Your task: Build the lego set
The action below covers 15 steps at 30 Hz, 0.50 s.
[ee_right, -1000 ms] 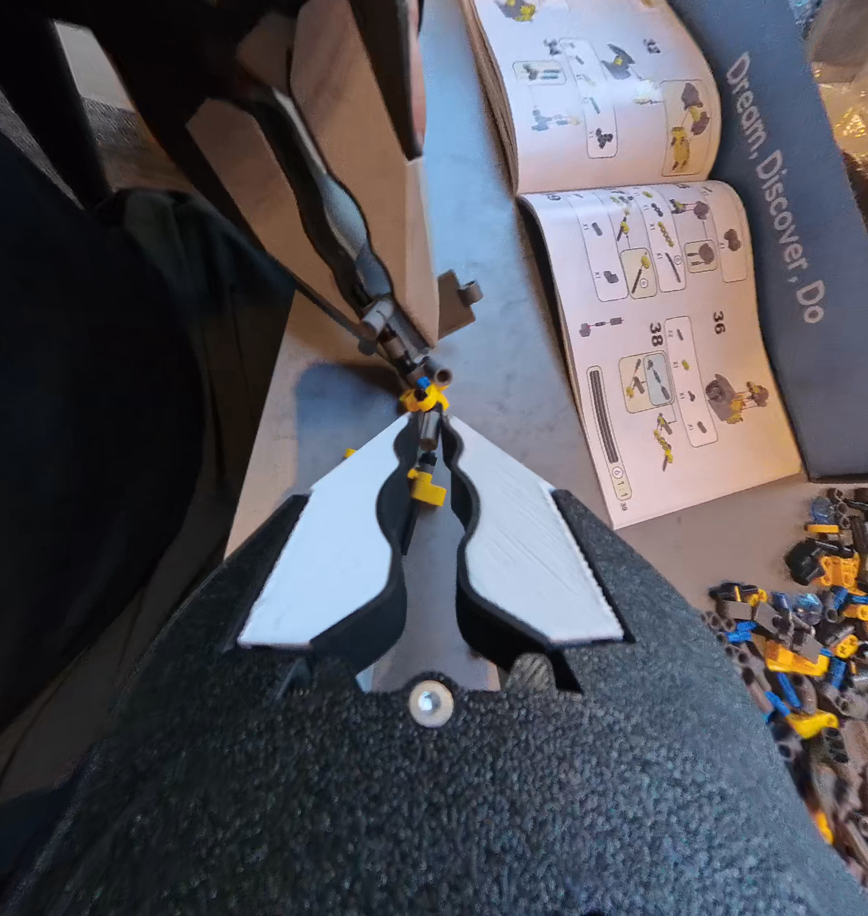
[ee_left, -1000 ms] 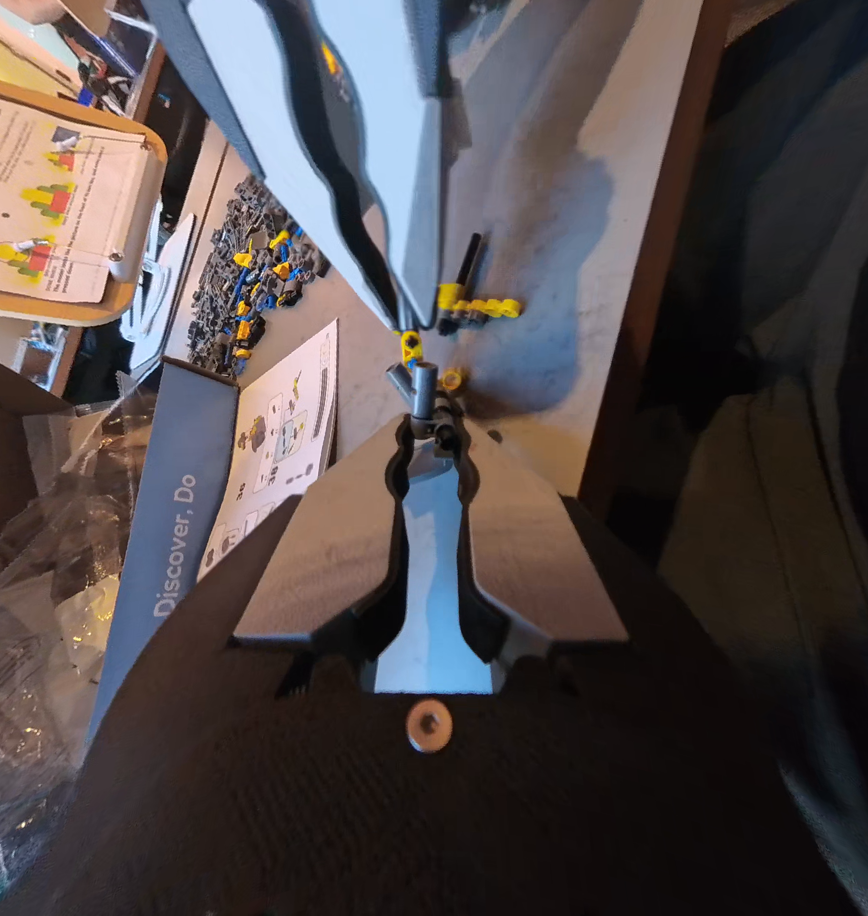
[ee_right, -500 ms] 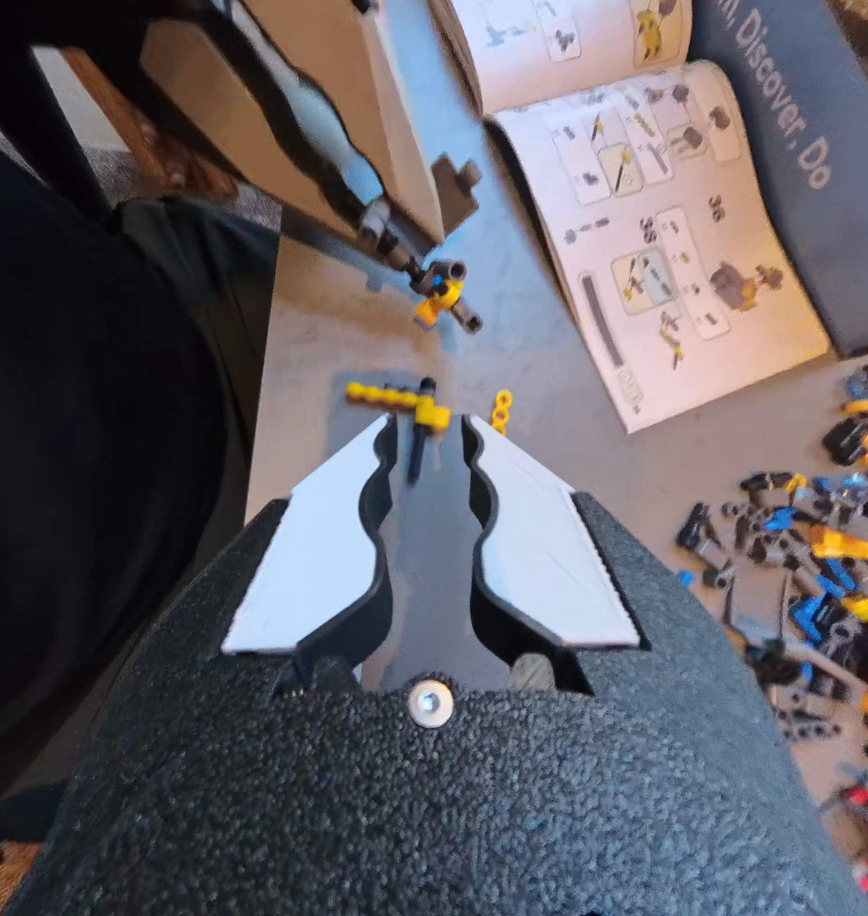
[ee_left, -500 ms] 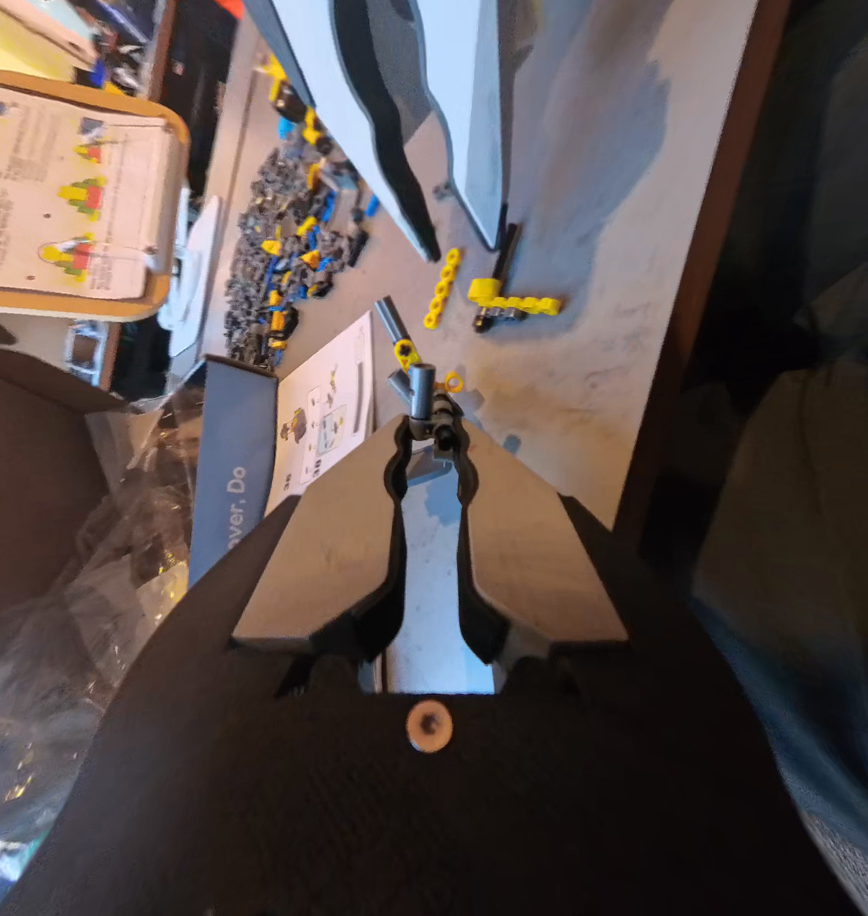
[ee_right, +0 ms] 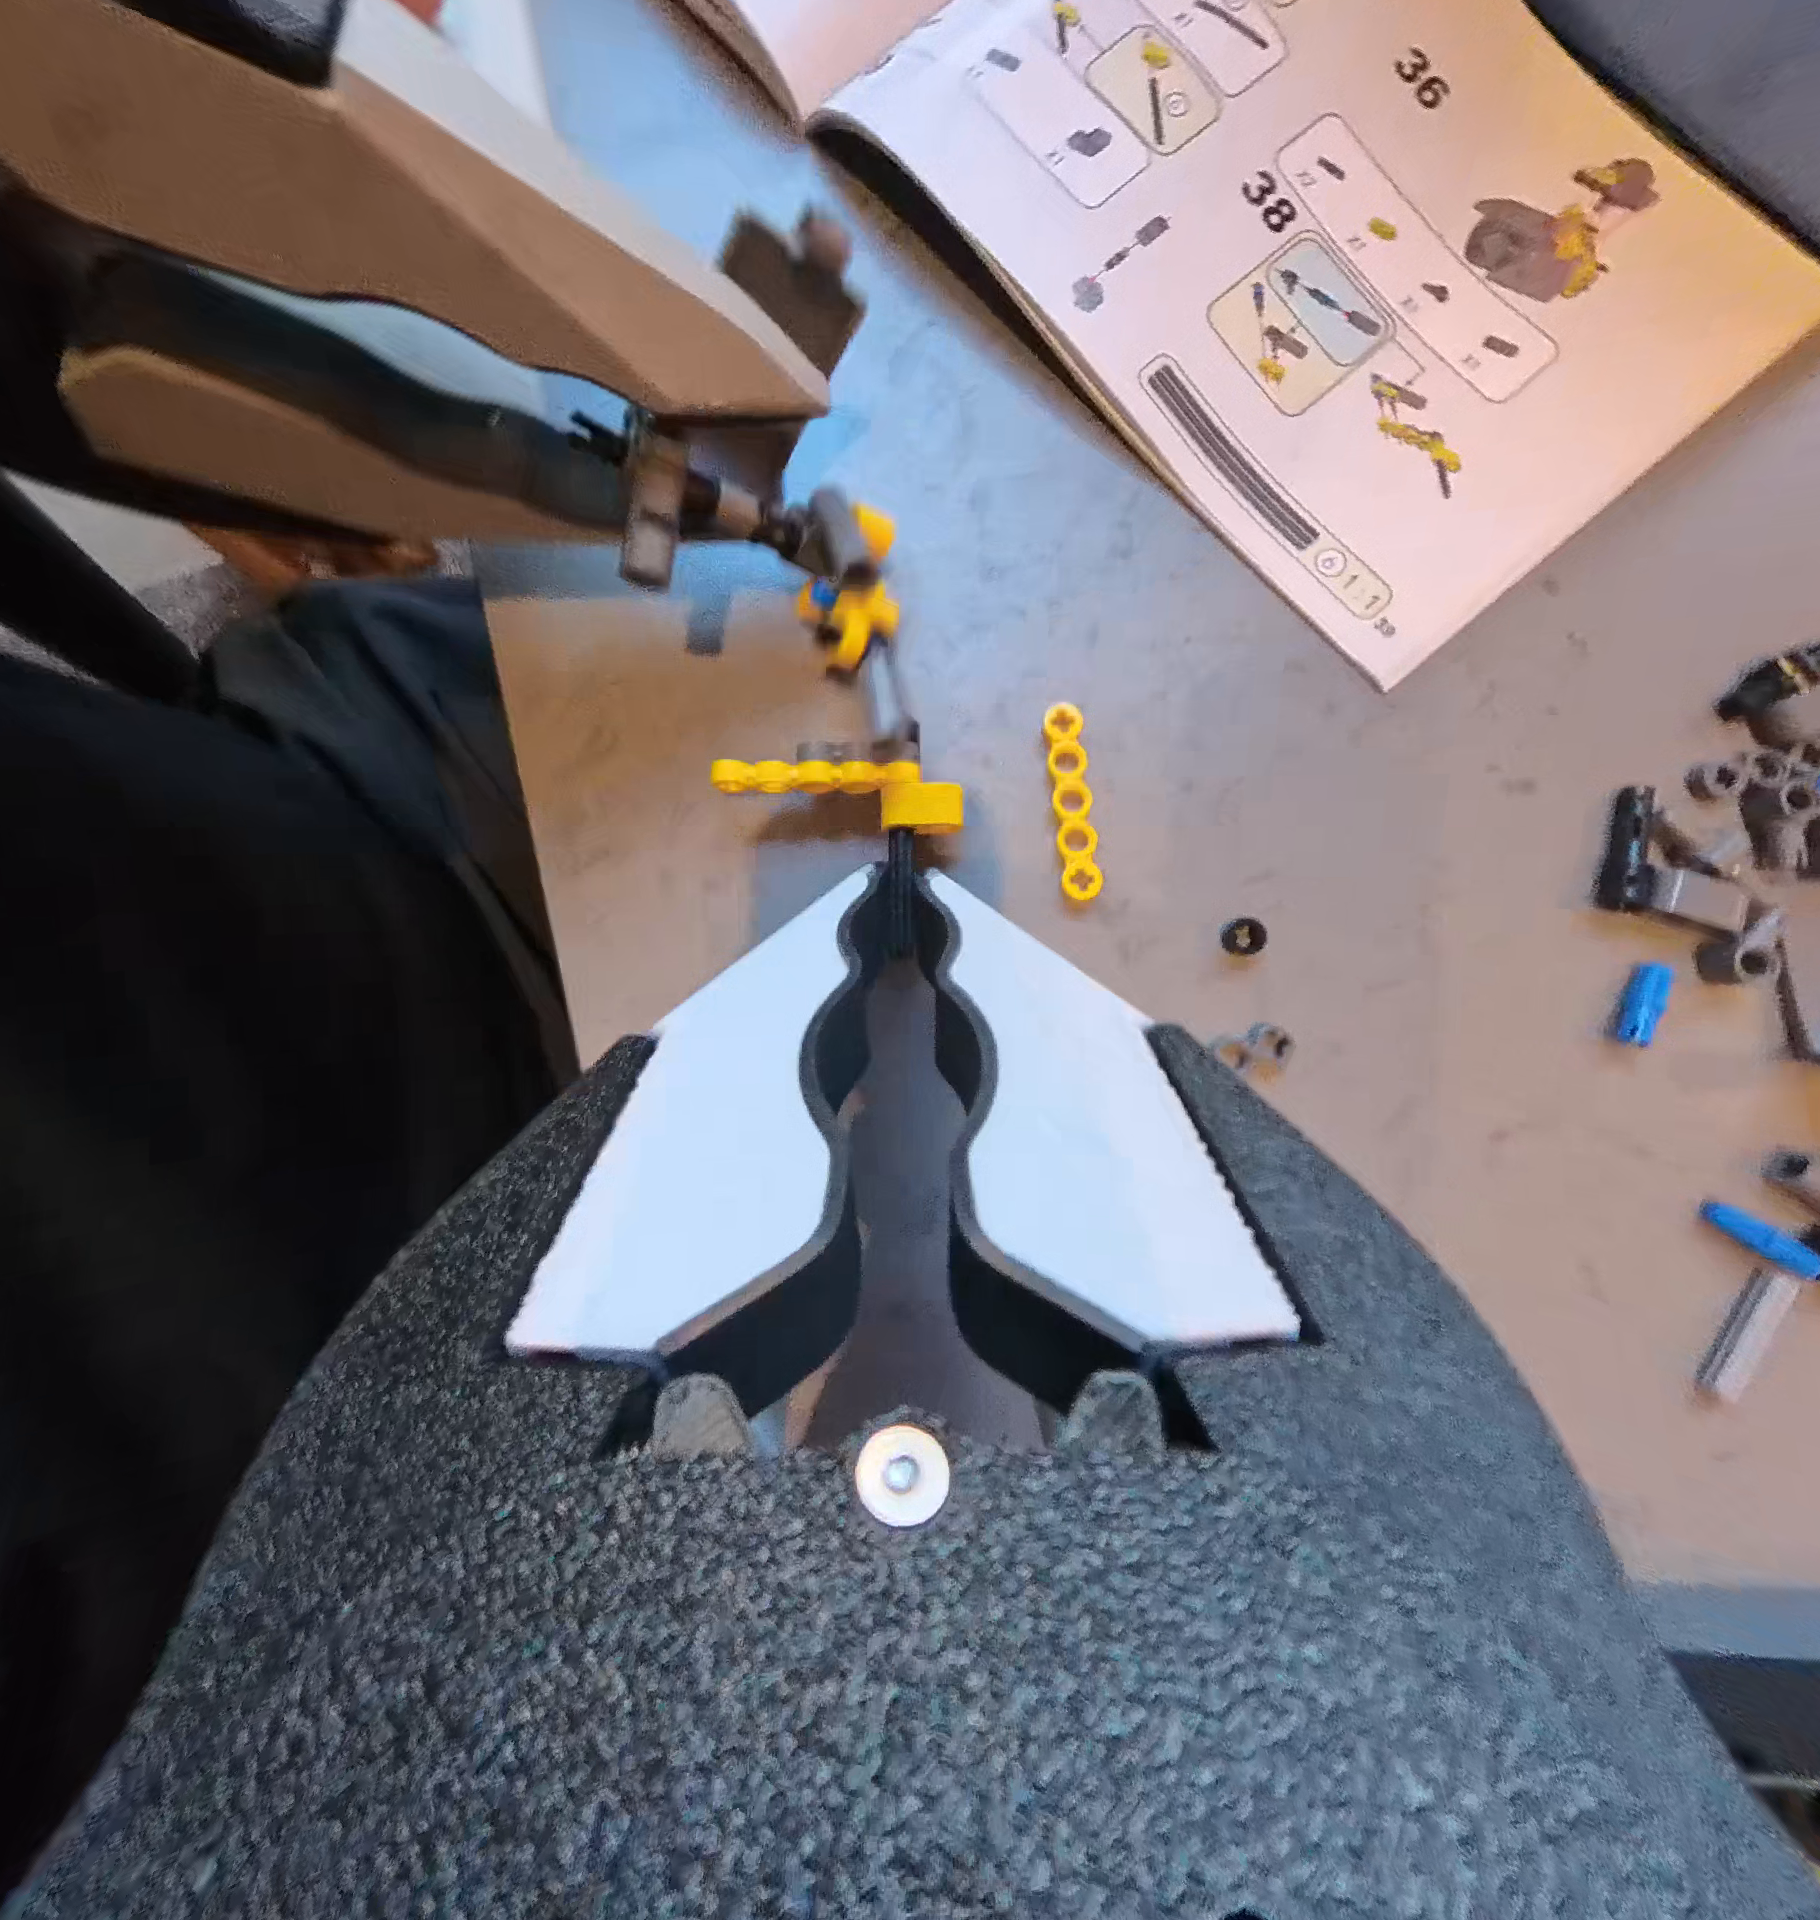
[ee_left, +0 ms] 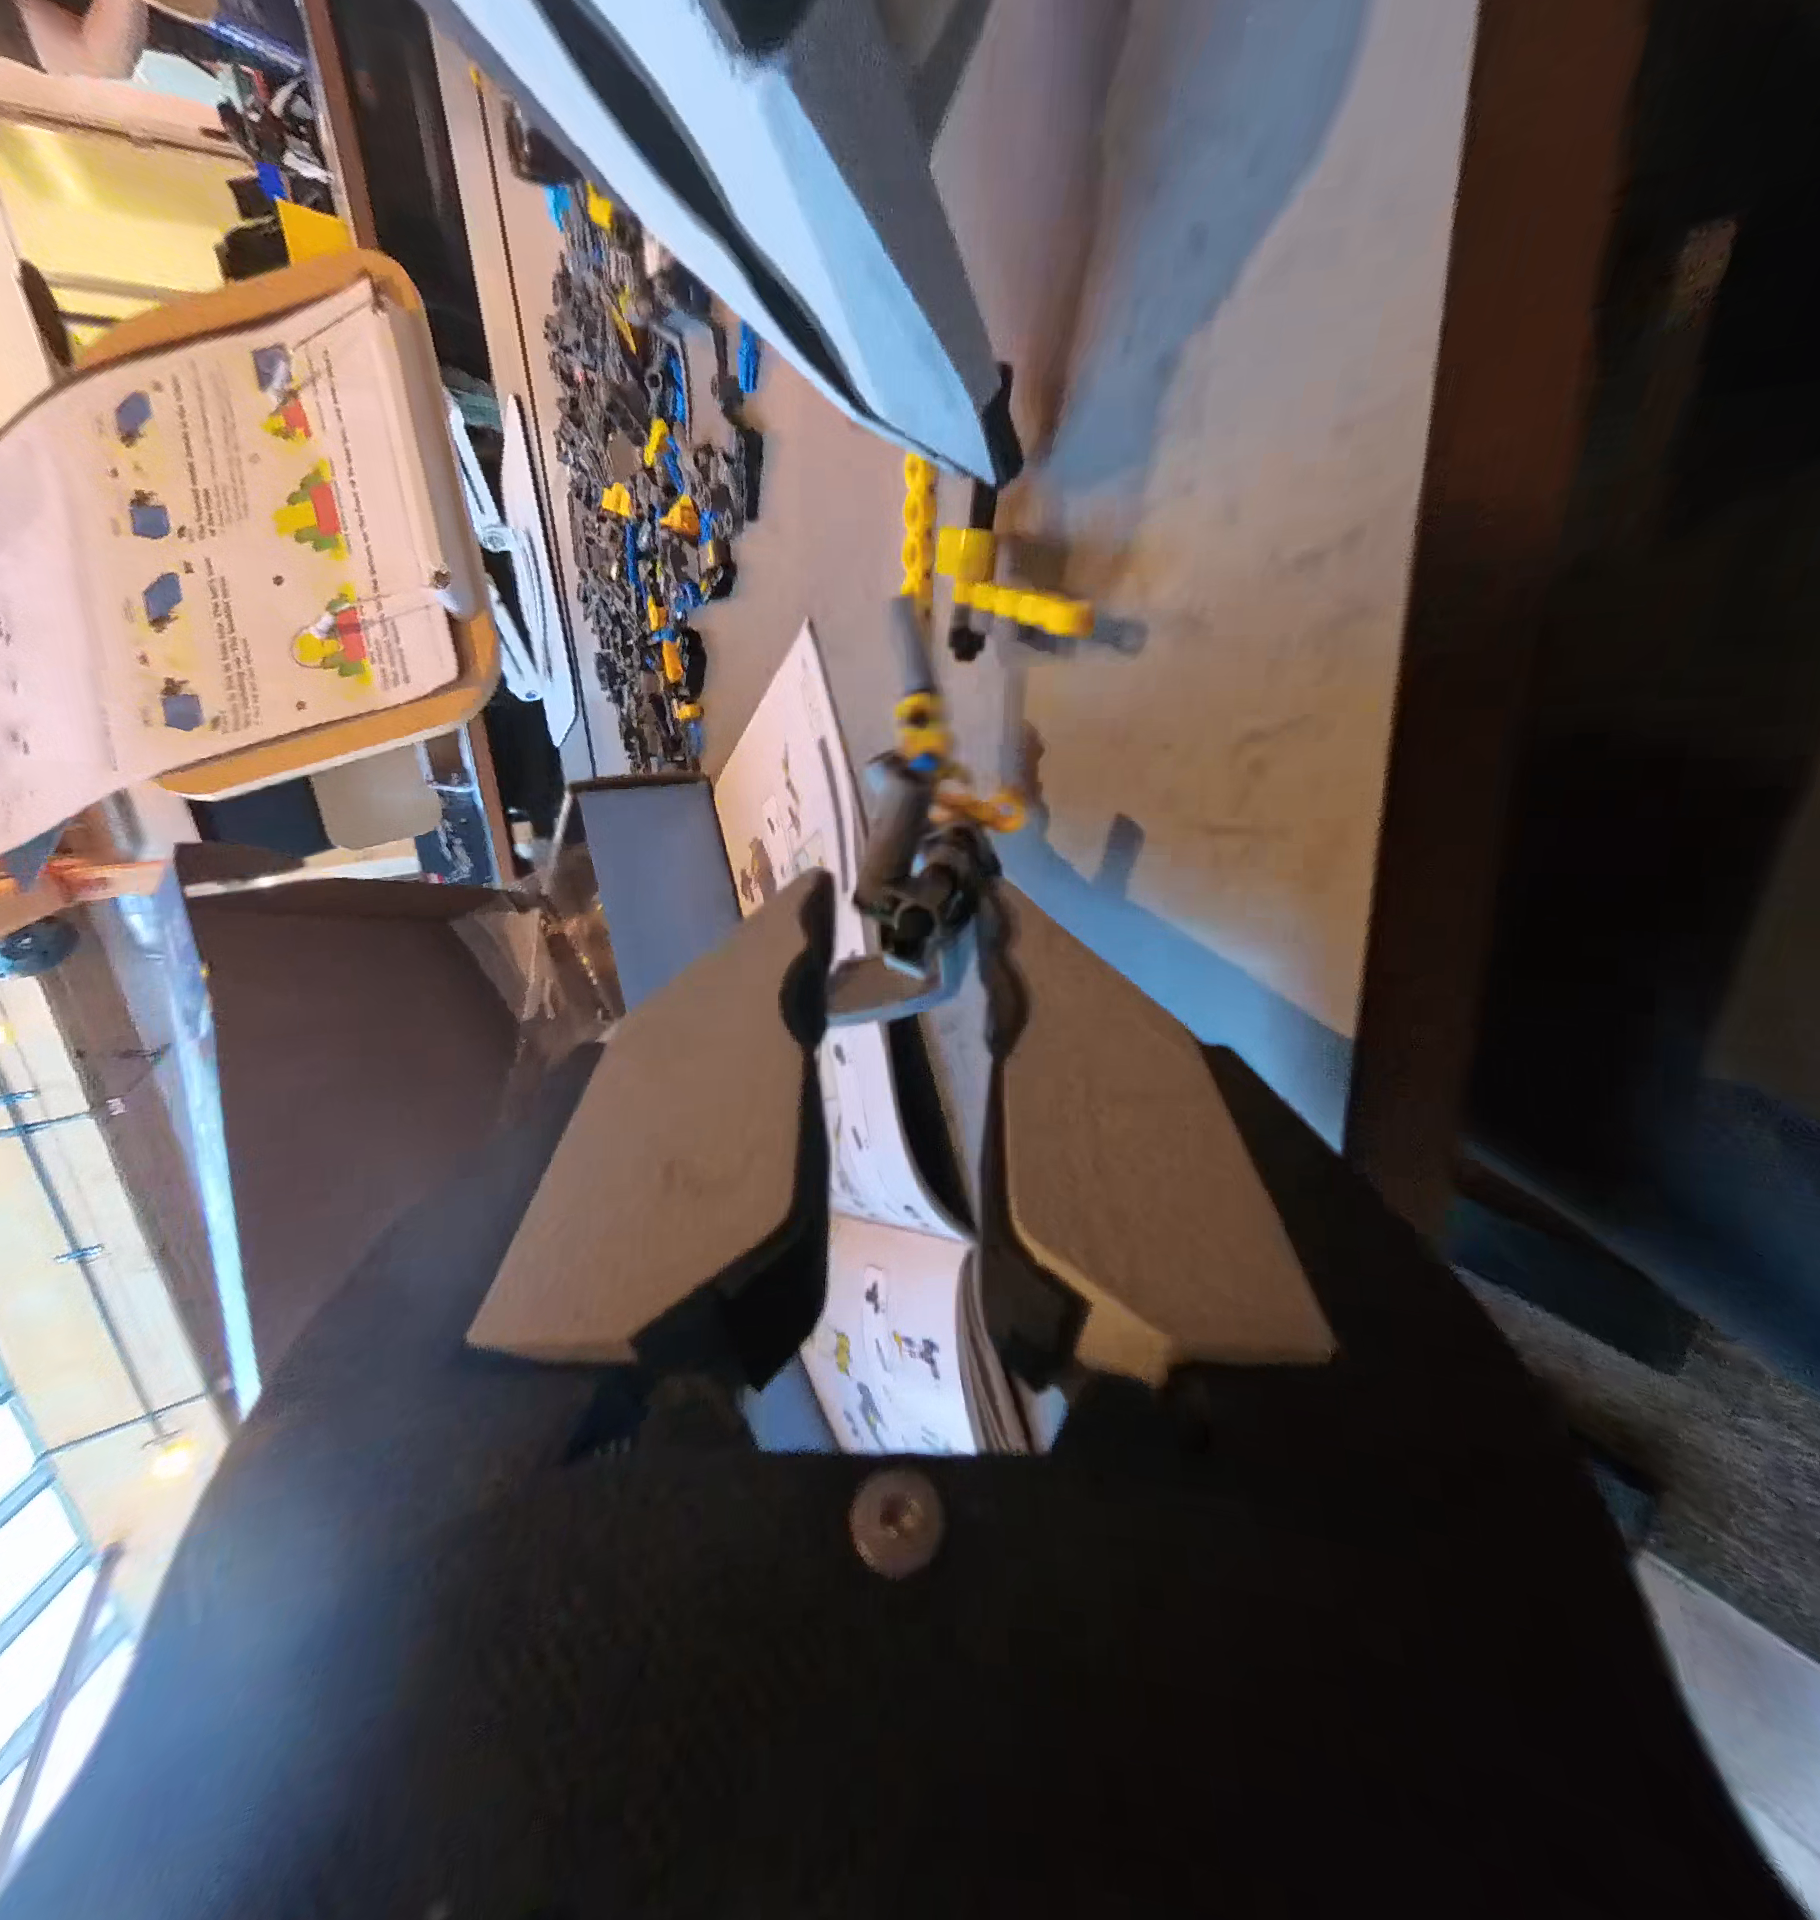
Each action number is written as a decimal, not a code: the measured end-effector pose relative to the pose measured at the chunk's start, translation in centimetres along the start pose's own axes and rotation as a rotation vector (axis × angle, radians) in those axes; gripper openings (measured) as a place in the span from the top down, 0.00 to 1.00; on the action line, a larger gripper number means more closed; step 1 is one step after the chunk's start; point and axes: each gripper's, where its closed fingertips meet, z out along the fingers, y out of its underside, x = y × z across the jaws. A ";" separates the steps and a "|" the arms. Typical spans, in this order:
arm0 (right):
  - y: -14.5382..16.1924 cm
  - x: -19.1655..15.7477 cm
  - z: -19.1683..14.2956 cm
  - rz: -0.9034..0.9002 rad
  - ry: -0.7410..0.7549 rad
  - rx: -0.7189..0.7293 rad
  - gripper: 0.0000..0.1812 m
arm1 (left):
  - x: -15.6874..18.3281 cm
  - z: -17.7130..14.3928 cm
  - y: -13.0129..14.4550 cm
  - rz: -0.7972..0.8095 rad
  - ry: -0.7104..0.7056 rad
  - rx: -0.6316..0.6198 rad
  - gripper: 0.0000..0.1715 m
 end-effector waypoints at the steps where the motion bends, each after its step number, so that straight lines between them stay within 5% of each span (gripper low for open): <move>1: 0.1 0.0 -0.2 0.027 0.007 0.010 0.98 | 0.0 -0.3 -0.4 -0.019 0.014 0.010 0.82; 15: 1.2 0.8 -4.5 0.171 0.219 0.168 0.98 | 1.0 -3.8 -3.4 -0.358 0.234 0.121 0.72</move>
